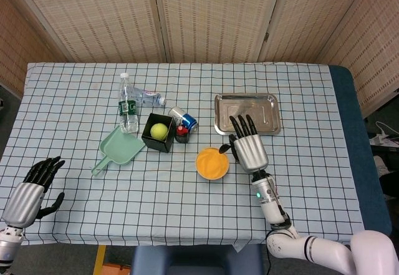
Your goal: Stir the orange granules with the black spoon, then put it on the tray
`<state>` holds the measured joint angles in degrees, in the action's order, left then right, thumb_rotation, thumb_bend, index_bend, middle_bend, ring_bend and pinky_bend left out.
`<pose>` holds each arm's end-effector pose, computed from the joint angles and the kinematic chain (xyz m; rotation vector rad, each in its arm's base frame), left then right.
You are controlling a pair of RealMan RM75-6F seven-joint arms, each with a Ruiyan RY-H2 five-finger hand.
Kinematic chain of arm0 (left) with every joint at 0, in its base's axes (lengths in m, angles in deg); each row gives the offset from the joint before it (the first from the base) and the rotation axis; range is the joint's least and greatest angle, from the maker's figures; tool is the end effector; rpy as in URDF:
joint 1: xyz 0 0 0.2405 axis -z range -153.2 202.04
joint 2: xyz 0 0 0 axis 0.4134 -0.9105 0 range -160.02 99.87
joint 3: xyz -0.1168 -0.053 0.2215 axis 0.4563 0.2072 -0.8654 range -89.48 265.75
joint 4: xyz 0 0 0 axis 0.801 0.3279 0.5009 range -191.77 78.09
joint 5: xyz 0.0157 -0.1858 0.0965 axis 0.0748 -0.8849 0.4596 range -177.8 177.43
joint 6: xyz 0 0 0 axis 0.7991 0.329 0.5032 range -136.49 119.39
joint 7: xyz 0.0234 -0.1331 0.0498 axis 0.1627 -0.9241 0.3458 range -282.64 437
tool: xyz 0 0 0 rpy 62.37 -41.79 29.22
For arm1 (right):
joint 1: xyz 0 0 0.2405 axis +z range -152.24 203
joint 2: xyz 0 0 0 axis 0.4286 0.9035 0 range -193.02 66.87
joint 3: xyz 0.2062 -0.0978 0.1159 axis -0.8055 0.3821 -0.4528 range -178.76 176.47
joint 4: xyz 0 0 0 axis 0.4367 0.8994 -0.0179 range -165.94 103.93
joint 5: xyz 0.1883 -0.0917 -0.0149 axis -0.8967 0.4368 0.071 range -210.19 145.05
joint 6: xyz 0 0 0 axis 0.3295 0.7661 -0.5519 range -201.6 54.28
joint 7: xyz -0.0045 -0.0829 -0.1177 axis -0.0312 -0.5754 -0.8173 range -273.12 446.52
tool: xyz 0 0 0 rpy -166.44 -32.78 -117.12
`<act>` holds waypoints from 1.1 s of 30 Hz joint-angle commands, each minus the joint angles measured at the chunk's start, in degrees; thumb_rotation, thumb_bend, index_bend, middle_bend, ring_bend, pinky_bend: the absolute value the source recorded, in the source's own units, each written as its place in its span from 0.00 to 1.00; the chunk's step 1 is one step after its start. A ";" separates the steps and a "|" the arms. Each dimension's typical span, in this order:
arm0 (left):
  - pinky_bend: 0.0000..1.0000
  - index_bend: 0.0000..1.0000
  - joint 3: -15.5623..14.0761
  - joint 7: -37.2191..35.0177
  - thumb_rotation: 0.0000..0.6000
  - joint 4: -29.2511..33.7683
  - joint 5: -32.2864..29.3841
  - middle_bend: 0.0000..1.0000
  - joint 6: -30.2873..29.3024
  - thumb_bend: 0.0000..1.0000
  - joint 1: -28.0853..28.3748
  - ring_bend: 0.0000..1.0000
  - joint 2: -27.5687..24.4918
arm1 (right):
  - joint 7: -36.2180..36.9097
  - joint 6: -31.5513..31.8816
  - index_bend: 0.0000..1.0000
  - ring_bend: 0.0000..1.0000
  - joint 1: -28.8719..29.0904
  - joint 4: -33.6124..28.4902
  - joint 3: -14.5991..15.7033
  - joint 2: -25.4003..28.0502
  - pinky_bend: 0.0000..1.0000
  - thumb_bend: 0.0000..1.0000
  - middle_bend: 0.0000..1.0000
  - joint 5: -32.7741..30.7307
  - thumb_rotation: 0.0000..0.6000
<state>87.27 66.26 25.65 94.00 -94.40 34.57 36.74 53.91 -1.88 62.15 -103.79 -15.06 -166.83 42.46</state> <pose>-0.3096 0.1976 0.1445 -1.5680 -0.8848 -1.0485 -0.1367 -0.3323 -0.0353 1.6440 -0.5923 0.9960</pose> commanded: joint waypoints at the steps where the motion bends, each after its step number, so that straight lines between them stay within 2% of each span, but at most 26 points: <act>1: 0.09 0.00 -0.01 -0.15 1.00 0.05 0.05 0.00 -0.13 0.44 -0.06 0.00 -0.11 | -1.25 -0.57 0.69 0.00 0.85 0.58 -0.10 -1.14 0.00 0.43 0.08 0.01 1.00; 13: 0.09 0.00 -0.12 -0.95 1.00 0.17 0.49 0.00 -0.47 0.44 -0.08 0.00 -0.43 | -3.85 -2.09 0.69 0.00 3.16 5.75 0.32 -5.88 0.00 0.43 0.08 -0.14 1.00; 22: 0.09 0.00 -0.11 -1.78 1.00 -0.37 0.45 0.00 -0.68 0.44 -0.18 0.00 -0.51 | -6.67 -2.69 0.66 0.00 3.69 8.21 1.97 -8.00 0.00 0.43 0.08 0.53 1.00; 33: 0.09 0.00 -0.14 -1.78 1.00 -0.28 0.74 0.00 -0.93 0.44 -0.18 0.00 -0.46 | -11.55 -3.72 0.53 0.00 2.13 5.18 4.47 -6.33 0.00 0.43 0.08 -0.02 1.00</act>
<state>87.12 64.48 25.38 94.74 -95.33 34.40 36.28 42.90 -5.44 64.56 -98.04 -10.87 -173.57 42.63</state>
